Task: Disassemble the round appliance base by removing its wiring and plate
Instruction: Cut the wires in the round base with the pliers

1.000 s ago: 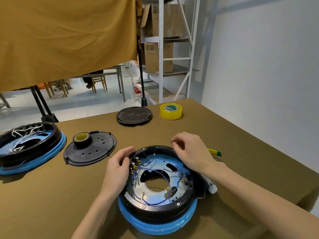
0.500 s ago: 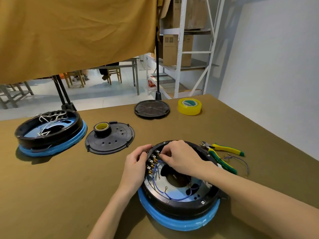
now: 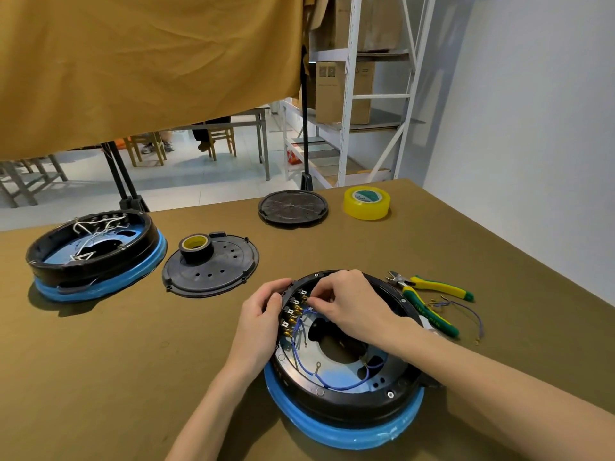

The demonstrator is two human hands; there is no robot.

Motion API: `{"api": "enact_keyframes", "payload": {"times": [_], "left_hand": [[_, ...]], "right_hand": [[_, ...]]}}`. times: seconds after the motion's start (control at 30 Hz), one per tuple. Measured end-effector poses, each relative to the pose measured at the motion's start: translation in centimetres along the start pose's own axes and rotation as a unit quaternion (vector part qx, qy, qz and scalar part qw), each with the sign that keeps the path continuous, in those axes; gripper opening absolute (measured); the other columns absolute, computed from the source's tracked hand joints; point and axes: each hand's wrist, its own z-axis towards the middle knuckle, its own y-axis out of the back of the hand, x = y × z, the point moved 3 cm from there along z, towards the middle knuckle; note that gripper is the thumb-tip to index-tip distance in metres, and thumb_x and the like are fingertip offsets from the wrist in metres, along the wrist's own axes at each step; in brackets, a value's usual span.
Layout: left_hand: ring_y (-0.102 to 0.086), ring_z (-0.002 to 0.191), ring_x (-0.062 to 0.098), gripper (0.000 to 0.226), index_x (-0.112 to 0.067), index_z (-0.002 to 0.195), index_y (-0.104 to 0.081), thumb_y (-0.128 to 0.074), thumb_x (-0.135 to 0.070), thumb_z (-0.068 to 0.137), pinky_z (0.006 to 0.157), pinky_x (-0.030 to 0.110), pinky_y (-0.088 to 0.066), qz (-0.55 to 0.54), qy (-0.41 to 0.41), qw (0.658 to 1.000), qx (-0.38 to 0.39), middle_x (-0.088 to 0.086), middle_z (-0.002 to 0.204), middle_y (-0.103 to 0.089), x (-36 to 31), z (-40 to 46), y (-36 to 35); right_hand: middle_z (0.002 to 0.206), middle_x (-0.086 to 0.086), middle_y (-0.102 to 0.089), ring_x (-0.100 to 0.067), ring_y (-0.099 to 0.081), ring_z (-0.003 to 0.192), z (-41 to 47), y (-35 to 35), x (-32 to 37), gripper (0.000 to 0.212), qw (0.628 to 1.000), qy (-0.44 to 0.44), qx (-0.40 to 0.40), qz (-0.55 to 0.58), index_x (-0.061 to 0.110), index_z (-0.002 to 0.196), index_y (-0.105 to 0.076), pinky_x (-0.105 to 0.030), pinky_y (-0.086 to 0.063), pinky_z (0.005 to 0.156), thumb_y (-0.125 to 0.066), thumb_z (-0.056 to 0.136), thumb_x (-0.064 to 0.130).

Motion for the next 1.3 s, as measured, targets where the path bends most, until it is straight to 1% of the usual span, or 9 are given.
{"api": "enact_keyframes", "payload": {"times": [0.17, 0.27, 0.4, 0.57, 0.73, 0.9, 1.1, 1.2, 1.3], "left_hand": [[-0.062, 0.101, -0.011, 0.034, -0.026, 0.123, -0.067, -0.042, -0.009, 0.108, 0.077, 0.004, -0.046, 0.0, 0.002, 1.0, -0.001, -0.013, 0.115, -0.069, 0.1, -0.1, 0.0], [-0.062, 0.1, -0.013, 0.034, -0.027, 0.122, -0.067, -0.042, -0.009, 0.108, 0.076, 0.003, -0.046, 0.003, 0.002, 1.0, 0.0, -0.014, 0.115, -0.069, 0.0, -0.1, 0.1], [-0.061, 0.101, -0.014, 0.033, -0.026, 0.124, -0.066, -0.042, -0.01, 0.108, 0.077, 0.003, -0.046, 0.011, -0.001, 1.0, 0.001, -0.015, 0.115, -0.069, 0.1, 0.0, 0.1], [-0.061, 0.102, -0.013, 0.032, -0.025, 0.126, -0.066, -0.043, -0.011, 0.108, 0.078, 0.003, -0.046, 0.017, 0.003, 1.0, 0.001, -0.014, 0.116, -0.069, 0.2, 0.2, 0.1], [-0.06, 0.105, -0.014, 0.033, -0.028, 0.127, -0.065, -0.042, -0.013, 0.109, 0.08, 0.002, -0.046, 0.03, 0.007, 0.999, 0.013, -0.018, 0.118, -0.067, 0.3, 0.3, 0.2], [-0.058, 0.104, -0.017, 0.033, -0.027, 0.126, -0.065, -0.041, -0.011, 0.109, 0.079, 0.0, -0.043, 0.033, 0.003, 0.999, 0.014, -0.017, 0.118, -0.067, 0.3, 0.3, 0.2], [-0.058, 0.103, -0.018, 0.033, -0.025, 0.127, -0.065, -0.041, -0.011, 0.109, 0.079, -0.001, -0.042, 0.042, 0.0, 0.999, 0.012, -0.018, 0.117, -0.066, 0.3, 0.4, 0.2], [-0.059, 0.101, -0.017, 0.033, -0.026, 0.127, -0.065, -0.042, -0.011, 0.109, 0.077, 0.0, -0.044, 0.036, 0.004, 0.999, 0.009, -0.016, 0.117, -0.068, 0.2, 0.3, 0.1], [-0.061, 0.099, -0.015, 0.033, -0.027, 0.127, -0.065, -0.042, -0.013, 0.109, 0.074, 0.001, -0.045, 0.03, 0.009, 0.999, 0.007, -0.017, 0.114, -0.068, 0.2, 0.1, 0.1]], "right_hand": [[0.081, 0.004, -0.074, -0.01, -0.066, 0.074, 0.6, -0.6, 0.4, 0.014, 1.0, -0.022, -0.001, -0.002, 0.019, 0.094, -0.081, -0.032, -0.056, 0.072, -0.069, 0.093, 0.027], [0.083, 0.003, -0.074, -0.013, -0.066, 0.078, 0.4, -0.7, 0.2, 0.018, 0.999, -0.034, 0.018, 0.002, 0.017, 0.094, -0.08, -0.035, -0.056, 0.076, -0.066, 0.096, 0.028], [0.087, 0.002, -0.072, -0.013, -0.064, 0.08, 0.2, -0.4, 0.6, 0.018, 1.0, -0.015, 0.018, -0.018, 0.017, 0.094, -0.078, -0.034, -0.055, 0.076, -0.062, 0.097, 0.026], [0.082, -0.004, -0.07, -0.019, -0.062, 0.075, 0.1, -0.5, 1.3, 0.018, 0.999, 0.019, -0.005, -0.048, 0.011, 0.086, -0.075, -0.036, -0.054, 0.072, -0.061, 0.092, 0.021], [0.076, -0.002, -0.07, -0.015, -0.059, 0.068, 0.2, -0.2, 0.8, 0.017, 1.0, 0.016, -0.006, -0.022, 0.01, 0.083, -0.078, -0.03, -0.05, 0.065, -0.063, 0.089, 0.015], [0.077, -0.001, -0.07, -0.011, -0.058, 0.068, 0.1, -0.5, 0.8, 0.017, 1.0, 0.021, -0.009, -0.016, 0.01, 0.082, -0.079, -0.025, -0.048, 0.064, -0.063, 0.088, 0.014], [0.073, -0.002, -0.067, -0.015, -0.058, 0.067, -0.1, -0.7, 0.9, 0.018, 0.999, 0.024, -0.016, -0.027, 0.01, 0.078, -0.076, -0.036, -0.053, 0.066, -0.062, 0.088, 0.015], [0.077, -0.001, -0.07, -0.013, -0.061, 0.069, 0.0, -0.6, 0.7, 0.018, 1.0, 0.013, -0.018, -0.015, 0.012, 0.082, -0.078, -0.034, -0.055, 0.067, -0.063, 0.09, 0.017], [0.086, 0.001, -0.075, -0.011, -0.064, 0.075, 0.1, -0.6, 0.5, 0.019, 1.0, -0.002, -0.019, -0.004, 0.014, 0.093, -0.08, -0.028, -0.056, 0.07, -0.063, 0.093, 0.02]]}}
